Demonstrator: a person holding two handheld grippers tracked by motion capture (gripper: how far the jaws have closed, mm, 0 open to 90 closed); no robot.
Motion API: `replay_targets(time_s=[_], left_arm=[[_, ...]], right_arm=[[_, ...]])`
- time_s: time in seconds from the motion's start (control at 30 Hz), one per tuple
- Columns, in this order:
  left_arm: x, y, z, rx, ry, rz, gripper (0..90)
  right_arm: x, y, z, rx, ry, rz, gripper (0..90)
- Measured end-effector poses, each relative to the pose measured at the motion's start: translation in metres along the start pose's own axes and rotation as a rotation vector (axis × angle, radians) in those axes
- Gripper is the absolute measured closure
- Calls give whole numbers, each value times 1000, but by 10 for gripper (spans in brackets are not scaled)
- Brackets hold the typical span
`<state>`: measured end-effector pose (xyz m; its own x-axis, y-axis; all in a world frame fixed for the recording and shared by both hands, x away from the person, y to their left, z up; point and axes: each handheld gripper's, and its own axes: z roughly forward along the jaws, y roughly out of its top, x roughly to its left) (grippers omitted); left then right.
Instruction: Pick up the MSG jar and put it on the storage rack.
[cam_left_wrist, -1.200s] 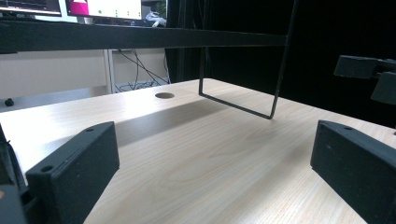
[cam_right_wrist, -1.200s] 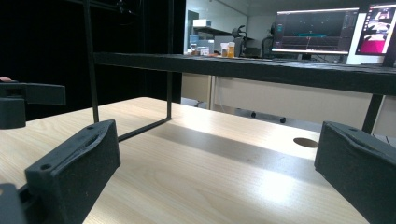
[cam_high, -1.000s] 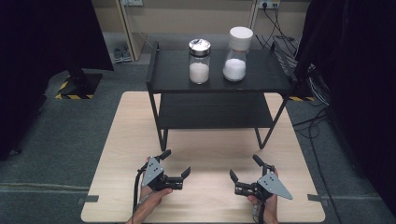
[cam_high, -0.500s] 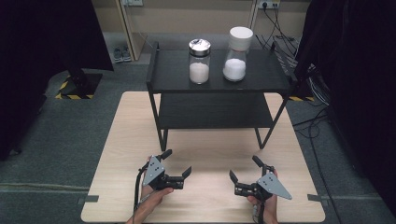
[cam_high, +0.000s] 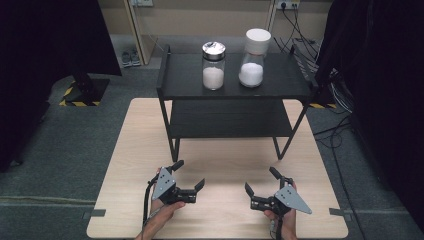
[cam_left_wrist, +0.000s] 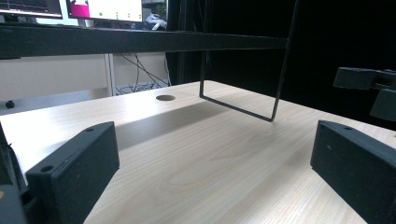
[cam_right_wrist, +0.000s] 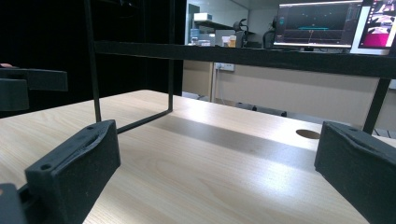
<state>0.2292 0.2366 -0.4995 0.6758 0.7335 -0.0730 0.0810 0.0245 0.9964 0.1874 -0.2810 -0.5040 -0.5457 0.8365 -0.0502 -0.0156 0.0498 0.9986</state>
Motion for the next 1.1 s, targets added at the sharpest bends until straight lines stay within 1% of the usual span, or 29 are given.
replay_targets(time_s=[0.57, 0.8, 1.1], left_arm=[[1, -1, 1, 0, -1, -8, 5], [1, -1, 1, 3, -3, -4, 4], [1, -1, 1, 4, -4, -4, 4]], right_arm=[[0, 0, -1, 7, -10, -4, 1], [1, 0, -1, 11, -2, -9, 2], [0, 0, -1, 14, -3, -3, 2]])
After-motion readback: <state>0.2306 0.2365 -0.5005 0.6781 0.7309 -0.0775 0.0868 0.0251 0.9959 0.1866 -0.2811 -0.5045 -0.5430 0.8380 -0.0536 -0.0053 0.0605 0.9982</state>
